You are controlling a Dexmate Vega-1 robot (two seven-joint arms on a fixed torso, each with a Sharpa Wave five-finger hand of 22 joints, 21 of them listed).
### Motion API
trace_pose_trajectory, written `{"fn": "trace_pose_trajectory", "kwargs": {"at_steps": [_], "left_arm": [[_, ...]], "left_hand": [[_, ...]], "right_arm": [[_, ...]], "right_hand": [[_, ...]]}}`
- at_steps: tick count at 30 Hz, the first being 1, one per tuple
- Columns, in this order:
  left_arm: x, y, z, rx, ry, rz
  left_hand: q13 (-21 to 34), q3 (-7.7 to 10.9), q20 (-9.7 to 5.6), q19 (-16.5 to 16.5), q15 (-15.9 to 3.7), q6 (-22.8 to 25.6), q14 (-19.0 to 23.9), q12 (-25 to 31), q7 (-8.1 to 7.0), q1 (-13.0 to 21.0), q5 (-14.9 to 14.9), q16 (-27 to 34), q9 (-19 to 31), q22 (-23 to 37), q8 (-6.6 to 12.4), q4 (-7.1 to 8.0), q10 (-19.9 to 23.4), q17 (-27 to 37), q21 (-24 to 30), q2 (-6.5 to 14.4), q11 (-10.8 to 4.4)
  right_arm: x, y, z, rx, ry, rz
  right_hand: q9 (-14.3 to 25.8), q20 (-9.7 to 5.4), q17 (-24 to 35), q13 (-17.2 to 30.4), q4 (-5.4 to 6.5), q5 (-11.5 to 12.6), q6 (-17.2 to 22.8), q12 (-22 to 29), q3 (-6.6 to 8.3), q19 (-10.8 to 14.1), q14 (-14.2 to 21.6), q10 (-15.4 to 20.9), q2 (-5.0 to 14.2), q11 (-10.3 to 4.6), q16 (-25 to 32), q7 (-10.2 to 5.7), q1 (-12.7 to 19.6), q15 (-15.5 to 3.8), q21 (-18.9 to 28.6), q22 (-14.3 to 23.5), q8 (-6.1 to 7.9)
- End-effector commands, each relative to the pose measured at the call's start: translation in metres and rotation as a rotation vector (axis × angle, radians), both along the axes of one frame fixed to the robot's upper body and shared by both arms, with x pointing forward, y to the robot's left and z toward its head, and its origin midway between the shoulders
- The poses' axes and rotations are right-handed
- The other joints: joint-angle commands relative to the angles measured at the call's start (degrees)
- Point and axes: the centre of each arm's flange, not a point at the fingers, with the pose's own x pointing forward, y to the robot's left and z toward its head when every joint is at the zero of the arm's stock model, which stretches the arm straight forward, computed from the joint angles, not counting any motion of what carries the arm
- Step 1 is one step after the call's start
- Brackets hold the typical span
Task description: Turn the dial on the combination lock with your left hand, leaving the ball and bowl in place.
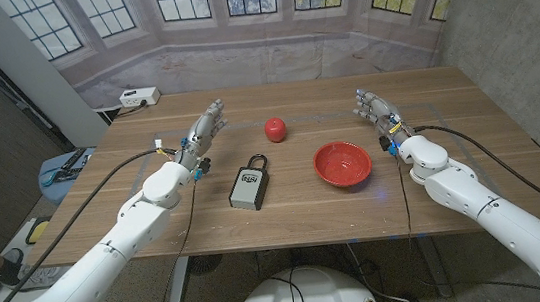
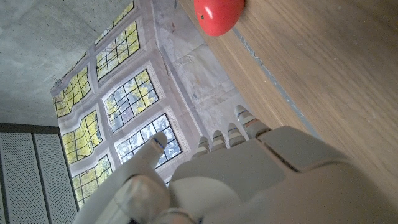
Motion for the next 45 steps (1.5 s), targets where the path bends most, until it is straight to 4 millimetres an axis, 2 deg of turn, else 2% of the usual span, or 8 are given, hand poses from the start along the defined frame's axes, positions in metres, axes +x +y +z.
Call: {"fn": "trace_pose_trajectory", "kwargs": {"at_steps": [1,8,16,23,36,40,45], "left_arm": [[-0.016,-0.005,0.001,0.065,-0.016,0.001],[-0.027,-0.009,-0.003,0.111,-0.007,-0.016],[-0.043,-0.013,-0.007,0.165,-0.015,0.001],[-0.055,-0.016,-0.015,0.173,-0.022,0.029],[-0.073,-0.020,-0.017,0.265,-0.051,0.078],[-0.076,-0.021,-0.019,0.283,-0.060,0.097],[-0.084,-0.022,-0.018,0.327,-0.070,0.126]], "left_hand": [[0.24,0.09,-0.11,0.38,-0.14,-0.02,0.03,0.38,-0.18,0.42,0.21,0.23,0.06,0.16,0.32,-0.36,0.10,0.11,0.34,-0.05,-0.24],[0.25,-0.03,0.40,0.01,0.05,0.11,-0.83,0.31,-0.41,0.36,0.14,-0.07,0.07,0.17,0.35,-0.41,0.00,0.21,0.20,-0.23,-0.23],[0.26,-0.60,1.80,-1.43,2.15,0.42,-2.57,0.19,-0.81,-0.31,0.04,-0.25,0.07,0.20,0.40,0.10,-0.23,0.53,-0.22,-0.52,-0.69],[0.27,-0.79,2.78,-1.90,2.36,1.52,-2.90,0.65,-1.44,-0.66,0.09,-0.02,0.07,0.25,0.71,0.32,1.02,0.57,-0.16,-0.67,-0.99],[0.26,-1.21,3.00,-2.11,2.60,3.62,-2.89,1.00,-1.40,-1.26,0.07,0.20,0.06,0.29,1.20,0.59,2.38,0.63,-0.04,-1.19,-1.10],[0.26,-1.51,3.52,-2.21,2.59,6.30,-2.93,1.22,-2.11,-1.84,0.13,0.30,0.07,0.31,1.78,0.93,3.43,0.65,0.07,-1.35,-1.25],[0.26,-1.67,3.64,-2.28,2.56,7.42,-2.93,1.25,-1.78,-2.10,0.15,0.33,0.08,0.32,1.98,1.05,3.75,0.66,0.09,-1.50,-1.29]], "right_arm": [[-0.001,-0.005,0.001,-0.009,-0.011,-0.017],[0.002,-0.006,0.004,-0.022,-0.019,-0.017],[0.001,-0.010,0.002,-0.029,-0.024,-0.017],[0.002,-0.013,0.001,-0.036,-0.028,-0.007],[-0.004,-0.021,0.003,-0.043,-0.045,-0.010],[-0.006,-0.024,0.003,-0.045,-0.052,-0.011],[-0.006,-0.026,0.003,-0.045,-0.057,-0.008]], "right_hand": [[0.16,-4.07,0.14,0.13,-0.50,-0.24,0.38,0.40,0.03,0.07,0.04,0.24,-0.03,-0.35,0.31,0.09,0.66,-4.65,0.42,0.19,0.15],[0.16,-4.07,0.03,0.12,-0.68,-0.33,0.17,0.38,0.07,0.05,-0.04,0.15,-0.01,-0.40,0.36,0.04,0.80,-4.77,0.43,0.19,0.06],[0.14,-3.83,-0.19,0.10,-1.09,-0.51,-0.10,0.36,0.13,0.25,-0.07,0.04,-0.03,-0.31,0.52,0.27,1.09,-4.67,0.52,0.19,-0.05],[0.14,-3.85,-0.32,0.09,-1.29,-0.62,-0.27,0.38,0.11,0.21,-0.18,0.02,-0.01,-0.27,0.64,0.25,1.17,-4.71,0.51,0.19,-0.09],[0.14,-3.82,-0.54,0.08,-1.68,-0.75,-0.46,0.38,0.10,0.11,-0.32,-0.11,0.03,-0.31,0.83,0.39,1.38,-4.58,0.49,0.19,-0.11],[0.14,-3.70,-0.60,0.08,-1.78,-0.77,-0.66,0.37,0.11,0.19,-0.39,-0.17,0.07,-0.16,0.87,0.46,1.45,-4.28,0.53,0.19,-0.16],[0.14,-3.68,-0.68,0.08,-1.97,-0.78,-0.72,0.41,0.17,0.18,-0.39,-0.10,0.07,-0.07,0.89,0.48,1.62,-4.16,0.53,0.19,-0.15]]}}
